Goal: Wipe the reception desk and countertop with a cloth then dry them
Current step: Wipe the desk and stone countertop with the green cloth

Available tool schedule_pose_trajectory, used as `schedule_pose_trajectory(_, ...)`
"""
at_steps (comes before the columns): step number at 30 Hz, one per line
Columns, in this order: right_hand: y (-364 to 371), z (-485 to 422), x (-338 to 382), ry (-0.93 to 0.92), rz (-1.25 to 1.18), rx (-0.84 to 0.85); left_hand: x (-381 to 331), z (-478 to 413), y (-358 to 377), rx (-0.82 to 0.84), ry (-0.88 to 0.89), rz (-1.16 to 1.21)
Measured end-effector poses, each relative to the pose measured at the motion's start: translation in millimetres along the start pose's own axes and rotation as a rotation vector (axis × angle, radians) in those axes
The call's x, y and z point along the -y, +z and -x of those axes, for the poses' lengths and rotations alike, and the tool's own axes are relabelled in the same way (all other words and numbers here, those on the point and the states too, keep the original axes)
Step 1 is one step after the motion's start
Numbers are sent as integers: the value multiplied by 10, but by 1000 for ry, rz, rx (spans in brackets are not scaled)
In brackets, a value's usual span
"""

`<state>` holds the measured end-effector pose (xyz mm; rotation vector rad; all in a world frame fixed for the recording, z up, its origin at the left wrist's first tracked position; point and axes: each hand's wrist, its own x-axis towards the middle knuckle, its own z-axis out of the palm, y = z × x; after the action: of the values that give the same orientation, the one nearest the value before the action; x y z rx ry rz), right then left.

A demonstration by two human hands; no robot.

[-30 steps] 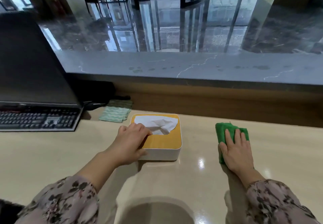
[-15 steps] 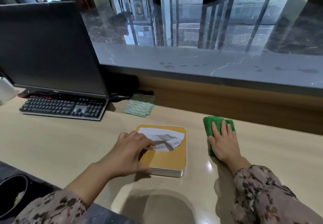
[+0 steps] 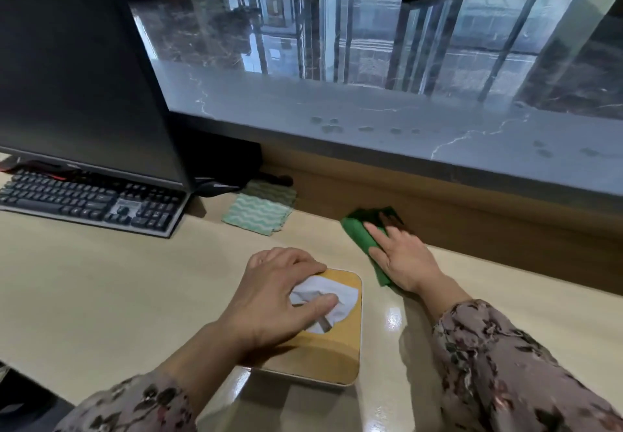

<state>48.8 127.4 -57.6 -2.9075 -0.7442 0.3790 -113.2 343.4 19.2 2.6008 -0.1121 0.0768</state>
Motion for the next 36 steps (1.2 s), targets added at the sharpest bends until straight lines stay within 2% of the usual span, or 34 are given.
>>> schedule_pose_trajectory(4,-59,-160,-432,306,-115,-5,68,-55,57,0,10,64)
schedule_pose_trajectory(8,-2,-247,-138,380,-62,-62,99,-41,62,-10,20,111)
schedule_pose_trajectory(10,-1,-273,179,234,-47,-68,107,-41,54,-12,21,130)
schedule_pose_trajectory(14,4,-415,727,-299,-57,115,124,-49,44,-30,36,160)
schedule_pose_trajectory(16,-23,-522,852,-417,-63,178,136,-54,46,-33,41,156)
schedule_pose_trajectory(18,-41,-644,881,-416,-24,207,148,-57,48,-29,33,158)
schedule_pose_trajectory(22,-111,-882,728,-156,-146,204,158,-55,39,-34,34,178)
schedule_pose_trajectory(26,-109,-847,334,44,-124,20,152,-68,25,-32,16,185)
schedule_pose_trajectory(30,-45,-451,-288,231,-91,-90,126,-69,17,-19,2,179)
schedule_pose_trajectory(33,-55,24,-891,453,-121,-101,108,-74,-2,-1,-31,172)
schedule_pose_trajectory(36,-65,400,-1205,672,-151,-113,78,-84,-39,16,-37,191)
